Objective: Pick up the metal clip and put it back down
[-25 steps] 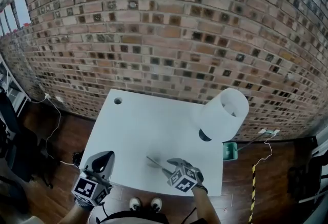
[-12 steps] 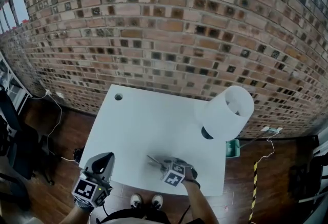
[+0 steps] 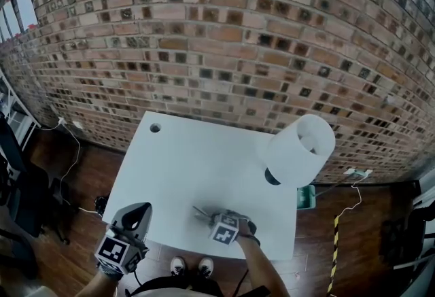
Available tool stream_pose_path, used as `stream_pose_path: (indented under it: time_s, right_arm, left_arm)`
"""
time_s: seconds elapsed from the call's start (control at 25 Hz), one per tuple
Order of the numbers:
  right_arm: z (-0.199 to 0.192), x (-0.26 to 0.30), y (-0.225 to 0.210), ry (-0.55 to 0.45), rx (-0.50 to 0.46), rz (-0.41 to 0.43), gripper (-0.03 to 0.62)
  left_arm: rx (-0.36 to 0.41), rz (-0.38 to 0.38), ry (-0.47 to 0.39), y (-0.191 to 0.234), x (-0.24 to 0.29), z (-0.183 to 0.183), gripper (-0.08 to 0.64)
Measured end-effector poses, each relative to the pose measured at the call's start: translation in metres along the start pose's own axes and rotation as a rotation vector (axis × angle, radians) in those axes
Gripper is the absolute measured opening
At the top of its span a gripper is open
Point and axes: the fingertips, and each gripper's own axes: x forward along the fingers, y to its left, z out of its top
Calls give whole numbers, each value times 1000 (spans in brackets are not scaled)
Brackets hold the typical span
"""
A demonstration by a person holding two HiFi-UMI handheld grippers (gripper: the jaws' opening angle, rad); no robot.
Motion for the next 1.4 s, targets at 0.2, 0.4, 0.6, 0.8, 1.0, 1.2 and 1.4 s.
stream_pose_path:
  time_s: [0.2,0.4,0.6,0.8,1.0,1.2,1.4]
  right_arm:
    - [2,-1,5,-25,21,18,92]
    - [-1,-1,6,15,2,15,91]
    - [-1,-4,2,23,-43,-28,92]
    - [-5,-13,-1,27,7,-36,90]
    - [-2,-28,-13,-9,68,-67,89]
    - [1,-51,-25,-24,98,-98,87]
    - [11,-74,-37,-74,151,-150,87]
  left_arm:
    - [-2,-14,0,-6,1,1,21]
    - [6,-16,-6,-6,-1,0,21]
    - [-4,-15,-8,-7,-2,0,21]
    - [-7,-20,-13,-8,-3,0,21]
    - [-2,-31,-21,-8,-2,-3,21]
    - [0,-42,-33,-9,0,0,21]
    - [-12,-45,-39,-9,1,5,21]
